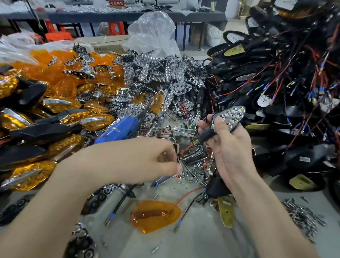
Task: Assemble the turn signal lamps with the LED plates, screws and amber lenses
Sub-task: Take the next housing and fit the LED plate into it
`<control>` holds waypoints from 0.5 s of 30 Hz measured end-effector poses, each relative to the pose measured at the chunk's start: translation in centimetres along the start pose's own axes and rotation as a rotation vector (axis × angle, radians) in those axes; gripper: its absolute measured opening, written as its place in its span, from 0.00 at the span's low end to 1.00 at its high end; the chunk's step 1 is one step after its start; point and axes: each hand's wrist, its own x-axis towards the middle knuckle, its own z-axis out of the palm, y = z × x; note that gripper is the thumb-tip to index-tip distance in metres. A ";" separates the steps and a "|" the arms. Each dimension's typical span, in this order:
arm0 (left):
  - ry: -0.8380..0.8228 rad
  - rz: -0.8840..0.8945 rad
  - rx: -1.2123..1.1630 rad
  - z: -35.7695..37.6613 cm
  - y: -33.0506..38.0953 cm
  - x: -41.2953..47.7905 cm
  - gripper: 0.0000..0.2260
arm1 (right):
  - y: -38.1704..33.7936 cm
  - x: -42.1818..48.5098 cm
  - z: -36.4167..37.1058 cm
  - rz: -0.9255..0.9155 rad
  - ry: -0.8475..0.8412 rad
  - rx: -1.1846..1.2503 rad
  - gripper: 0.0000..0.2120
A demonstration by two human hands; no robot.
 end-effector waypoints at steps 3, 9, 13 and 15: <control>-0.169 -0.065 0.124 1.6 -0.7 -1.2 0.22 | 0.0 -0.1 0.0 0.014 -0.011 -0.013 0.11; -0.123 -0.041 0.247 5.0 -0.9 -2.5 0.16 | -0.1 -0.1 -0.1 0.080 -0.002 0.051 0.04; -0.004 0.062 0.201 5.1 -1.3 -2.7 0.09 | -0.1 -0.1 -0.1 0.108 -0.038 0.100 0.06; -0.019 0.079 0.016 3.9 -1.4 -3.1 0.07 | -0.1 -0.2 -0.2 0.109 -0.070 0.103 0.07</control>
